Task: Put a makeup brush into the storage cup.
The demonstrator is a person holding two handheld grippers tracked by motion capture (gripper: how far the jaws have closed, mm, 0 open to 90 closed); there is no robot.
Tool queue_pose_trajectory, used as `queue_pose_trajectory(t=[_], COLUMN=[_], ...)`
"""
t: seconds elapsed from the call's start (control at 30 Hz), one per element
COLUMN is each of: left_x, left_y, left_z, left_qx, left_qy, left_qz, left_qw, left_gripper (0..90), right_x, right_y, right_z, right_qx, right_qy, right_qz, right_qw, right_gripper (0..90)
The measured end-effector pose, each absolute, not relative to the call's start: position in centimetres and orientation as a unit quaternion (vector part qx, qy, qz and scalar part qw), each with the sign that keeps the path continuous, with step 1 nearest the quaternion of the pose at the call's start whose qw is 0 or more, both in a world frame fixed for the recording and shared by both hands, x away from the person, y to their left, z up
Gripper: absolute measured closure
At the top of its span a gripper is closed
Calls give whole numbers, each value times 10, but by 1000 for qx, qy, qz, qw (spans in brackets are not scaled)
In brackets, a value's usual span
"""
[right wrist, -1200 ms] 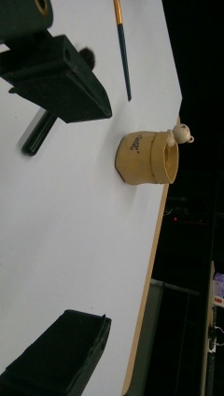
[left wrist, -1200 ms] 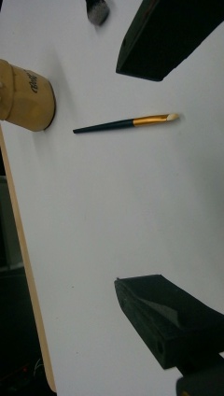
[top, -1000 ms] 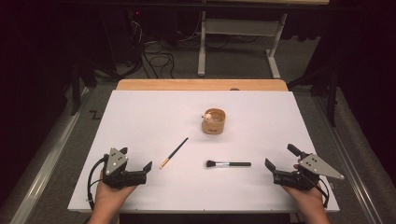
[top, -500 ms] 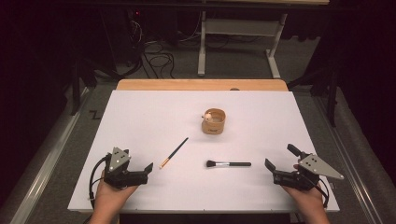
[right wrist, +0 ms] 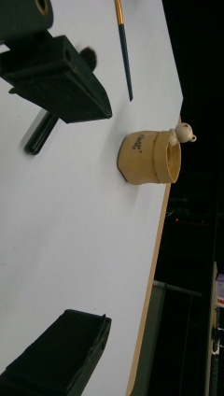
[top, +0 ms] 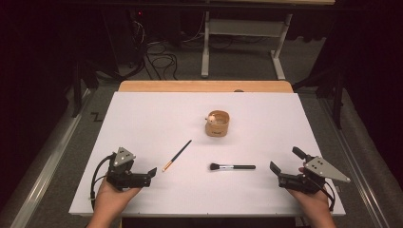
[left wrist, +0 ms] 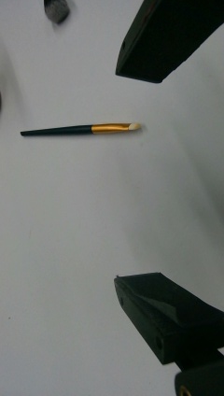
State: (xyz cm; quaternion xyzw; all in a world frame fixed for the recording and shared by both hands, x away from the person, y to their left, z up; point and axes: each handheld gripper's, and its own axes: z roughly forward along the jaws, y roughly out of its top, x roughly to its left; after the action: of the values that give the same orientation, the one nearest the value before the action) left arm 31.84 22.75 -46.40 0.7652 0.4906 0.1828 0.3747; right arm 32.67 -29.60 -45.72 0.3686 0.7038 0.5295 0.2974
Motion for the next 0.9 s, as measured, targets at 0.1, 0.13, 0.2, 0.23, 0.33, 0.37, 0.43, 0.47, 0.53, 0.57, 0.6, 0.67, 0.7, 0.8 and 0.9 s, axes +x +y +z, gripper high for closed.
queue_pose_trajectory(t=[0.1, 0.13, 0.2, 0.23, 0.33, 0.37, 0.43, 0.47, 0.53, 0.57, 0.6, 0.67, 0.7, 0.8, 0.9], left_x=[324, 324, 325, 326, 327, 327, 328, 329, 331, 332, 334, 334, 335, 337, 338], left_y=[225, 223, 222, 222, 221, 220, 218, 218, 217, 217, 217, 217, 216, 215, 215], left_z=[-464, -464, -463, -462, -458, -457, -456, -455, -454, -453, -452, -452, -451, -450, -449], left_qx=[772, 775, 777, 778, 786, 789, 794, 797, 800, 801, 805, 807, 811, 817, 822], left_qy=[496, 496, 500, 501, 499, 497, 496, 494, 496, 496, 493, 493, 492, 489, 489], left_qz=[164, 164, 157, 156, 152, 151, 148, 145, 138, 132, 132, 131, 127, 124, 116], left_qw=[363, 355, 348, 345, 331, 327, 318, 315, 309, 308, 301, 297, 290, 277, 270], left_gripper=[14, 14, 14, 15, 27, 34, 38, 38, 36, 36, 32, 27, 22, 15, 13], right_x=[327, 327, 327, 327, 326, 325, 325, 325, 325, 325, 325, 325, 325, 325, 325], right_y=[-298, -298, -297, -297, -295, -295, -295, -295, -295, -295, -296, -296, -296, -296, -296], right_z=[-458, -457, -457, -457, -456, -456, -456, -456, -456, -456, -456, -456, -456, -456, -456], right_qx=[368, 369, 368, 368, 366, 365, 365, 365, 364, 364, 363, 363, 365, 367, 363], right_qy=[703, 703, 703, 703, 704, 704, 703, 703, 703, 703, 703, 703, 702, 701, 702], right_qz=[530, 531, 532, 532, 532, 532, 532, 532, 532, 532, 533, 533, 533, 535, 534], right_qw=[298, 297, 296, 296, 297, 298, 298, 298, 299, 299, 301, 300, 299, 298, 300], right_gripper=[35, 35, 36, 35, 35, 35, 35, 35, 35, 35, 36, 35, 35, 36, 35])
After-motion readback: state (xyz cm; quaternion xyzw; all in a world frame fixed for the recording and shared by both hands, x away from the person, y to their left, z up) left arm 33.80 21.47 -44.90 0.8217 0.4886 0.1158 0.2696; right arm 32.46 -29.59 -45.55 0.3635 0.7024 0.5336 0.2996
